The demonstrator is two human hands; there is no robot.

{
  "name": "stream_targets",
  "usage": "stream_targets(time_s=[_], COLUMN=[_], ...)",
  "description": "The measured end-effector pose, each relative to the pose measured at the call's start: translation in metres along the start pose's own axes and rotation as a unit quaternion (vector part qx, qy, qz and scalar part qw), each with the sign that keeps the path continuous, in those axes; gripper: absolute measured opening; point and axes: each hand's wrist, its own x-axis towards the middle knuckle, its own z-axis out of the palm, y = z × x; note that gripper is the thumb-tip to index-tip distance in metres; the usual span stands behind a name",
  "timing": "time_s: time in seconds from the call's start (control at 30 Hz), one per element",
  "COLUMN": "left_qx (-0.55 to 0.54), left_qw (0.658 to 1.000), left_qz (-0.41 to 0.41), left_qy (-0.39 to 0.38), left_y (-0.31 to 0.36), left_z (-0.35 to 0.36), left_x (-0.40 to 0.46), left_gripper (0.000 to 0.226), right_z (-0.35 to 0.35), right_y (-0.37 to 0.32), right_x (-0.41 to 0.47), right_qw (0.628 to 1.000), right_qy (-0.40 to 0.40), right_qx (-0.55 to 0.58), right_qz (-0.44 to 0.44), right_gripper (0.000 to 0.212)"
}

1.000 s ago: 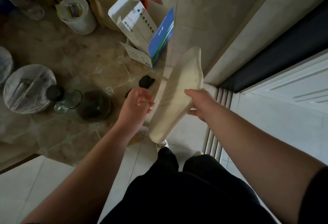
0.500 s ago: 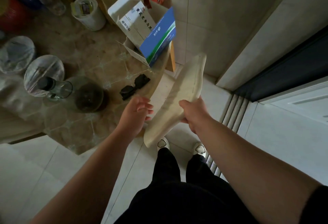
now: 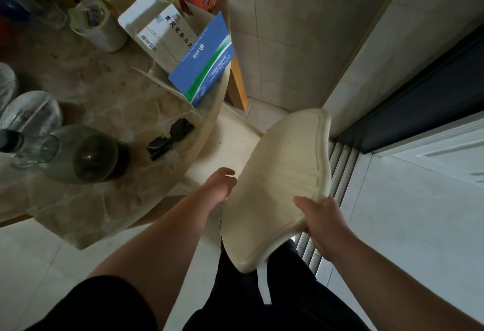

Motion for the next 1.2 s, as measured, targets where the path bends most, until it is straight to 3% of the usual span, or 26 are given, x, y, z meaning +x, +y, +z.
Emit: stream_targets(time_s=[0.13, 0.43, 0.5, 0.53, 0.67, 0.73, 0.8, 0.9, 1.03, 1.2], left_qx=[0.031, 0.046, 0.034, 0.033, 0.002, -0.026, -0.097, -0.118, -0.129, -0.096], left_qw=[0.999, 0.997, 0.997, 0.997, 0.995, 0.986, 0.97, 0.964, 0.965, 0.965], left_qz=[-0.013, 0.025, 0.015, 0.004, -0.051, -0.068, -0.087, -0.089, -0.076, -0.067], left_qy=[-0.032, -0.052, -0.063, -0.071, -0.091, -0.152, -0.204, -0.221, -0.215, -0.234], left_y=[0.003, -0.001, -0.011, -0.016, -0.024, -0.03, -0.036, -0.038, -0.041, -0.055], left_z=[0.014, 0.04, 0.043, 0.045, 0.048, 0.046, 0.042, 0.045, 0.058, 0.081], left_x=[0.056, 0.154, 0.162, 0.168, 0.189, 0.194, 0.197, 0.197, 0.195, 0.182], left_gripper=[0.048, 0.045, 0.034, 0.023, 0.018, 0.022, 0.039, 0.039, 0.057, 0.07], right_z=[-0.015, -0.019, -0.02, -0.019, -0.014, -0.013, -0.013, -0.012, -0.013, -0.009], right_y=[0.011, 0.018, 0.019, 0.019, 0.019, 0.019, 0.019, 0.018, 0.019, 0.031], right_x=[0.0, -0.002, -0.004, -0.004, -0.006, -0.006, -0.006, -0.009, -0.014, -0.04], right_qw=[1.0, 0.999, 0.999, 0.999, 0.999, 0.998, 0.997, 0.993, 0.988, 0.987], right_qy=[0.013, 0.009, 0.015, 0.019, 0.04, 0.043, 0.035, 0.044, 0.051, 0.098], right_qx=[0.006, 0.001, 0.004, 0.001, 0.002, 0.024, 0.044, 0.095, 0.128, 0.068], right_qz=[-0.002, -0.035, -0.042, -0.043, -0.037, -0.049, -0.057, -0.056, -0.07, -0.107], right_gripper=[0.044, 0.043, 0.045, 0.05, 0.091, 0.084, 0.056, 0.042, 0.035, 0.038])
